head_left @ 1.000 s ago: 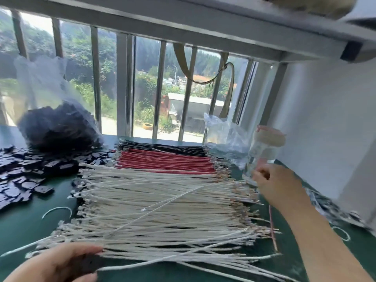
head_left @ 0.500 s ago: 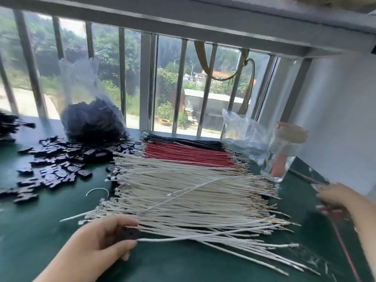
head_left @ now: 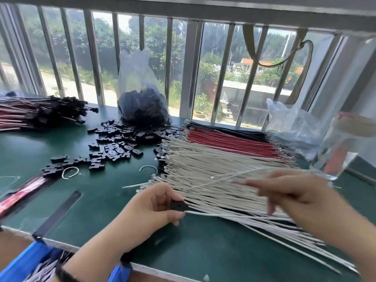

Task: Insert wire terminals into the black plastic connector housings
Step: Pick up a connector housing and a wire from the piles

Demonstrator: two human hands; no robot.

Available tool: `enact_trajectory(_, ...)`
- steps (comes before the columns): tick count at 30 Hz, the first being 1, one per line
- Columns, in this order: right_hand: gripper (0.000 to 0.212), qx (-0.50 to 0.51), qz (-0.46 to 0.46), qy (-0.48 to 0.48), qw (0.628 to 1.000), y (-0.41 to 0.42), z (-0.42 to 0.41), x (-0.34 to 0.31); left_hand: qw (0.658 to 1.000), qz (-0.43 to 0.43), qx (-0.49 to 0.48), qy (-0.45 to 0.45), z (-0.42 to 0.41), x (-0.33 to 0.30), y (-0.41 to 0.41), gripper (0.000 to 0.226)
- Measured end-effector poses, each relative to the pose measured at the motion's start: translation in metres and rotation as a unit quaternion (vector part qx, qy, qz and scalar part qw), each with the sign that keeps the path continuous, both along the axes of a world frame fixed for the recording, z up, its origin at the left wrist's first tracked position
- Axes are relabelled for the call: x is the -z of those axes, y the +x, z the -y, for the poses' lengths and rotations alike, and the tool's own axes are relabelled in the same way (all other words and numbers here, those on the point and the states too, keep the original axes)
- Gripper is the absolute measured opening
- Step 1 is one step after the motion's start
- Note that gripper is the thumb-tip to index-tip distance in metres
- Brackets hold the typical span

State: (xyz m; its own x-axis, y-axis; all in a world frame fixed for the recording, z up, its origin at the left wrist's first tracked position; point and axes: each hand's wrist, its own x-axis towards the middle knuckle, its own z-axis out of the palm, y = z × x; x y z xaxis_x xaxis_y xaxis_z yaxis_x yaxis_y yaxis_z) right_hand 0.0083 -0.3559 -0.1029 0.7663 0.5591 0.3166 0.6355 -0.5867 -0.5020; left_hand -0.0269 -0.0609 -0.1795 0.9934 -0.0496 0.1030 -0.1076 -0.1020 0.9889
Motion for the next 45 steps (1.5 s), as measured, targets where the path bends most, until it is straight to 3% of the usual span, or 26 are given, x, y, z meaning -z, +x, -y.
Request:
enact_trajectory(3,0.041,-0.009,-0.046,-0.019,0.999,-0.001,-0.056,0.016,1.0,-0.007,0.0,-0.011,0.001,-0.001,-0.001,0.026)
enact_trajectory(7,0.003,0.038,-0.043,0.008,0.998,0.006,-0.076,0.033,1.0,-0.01,0.002,-0.016,0.002,0.0,0.0,0.026)
enact_trajectory(12,0.023,0.0,0.023,-0.019,1.0,0.01,-0.08,0.057,1.0,-0.013,0.007,-0.01,0.001,0.002,0.003,0.025)
enact_trajectory(15,0.021,-0.022,0.061,-0.028,0.998,0.013,-0.076,0.061,1.0,-0.006,0.013,0.001,-0.001,0.003,0.004,0.029)
enact_trajectory(27,0.022,-0.053,0.049,-0.021,0.997,0.01,-0.071,0.054,0.998,-0.023,0.014,-0.049,-0.002,0.001,0.006,0.023)
enact_trajectory(37,0.011,-0.01,0.118,0.017,0.993,0.0,-0.077,0.056,0.998,-0.03,0.029,-0.057,-0.004,-0.003,0.006,0.025)
enact_trajectory(42,0.019,-0.004,0.047,0.037,0.998,0.0,-0.081,0.058,0.998,-0.029,0.023,-0.054,-0.004,-0.004,0.005,0.024)
enact_trajectory(45,0.016,-0.014,0.052,0.033,0.998,0.0,-0.081,0.059,0.998,-0.033,0.021,-0.053,-0.002,-0.006,0.004,0.026)
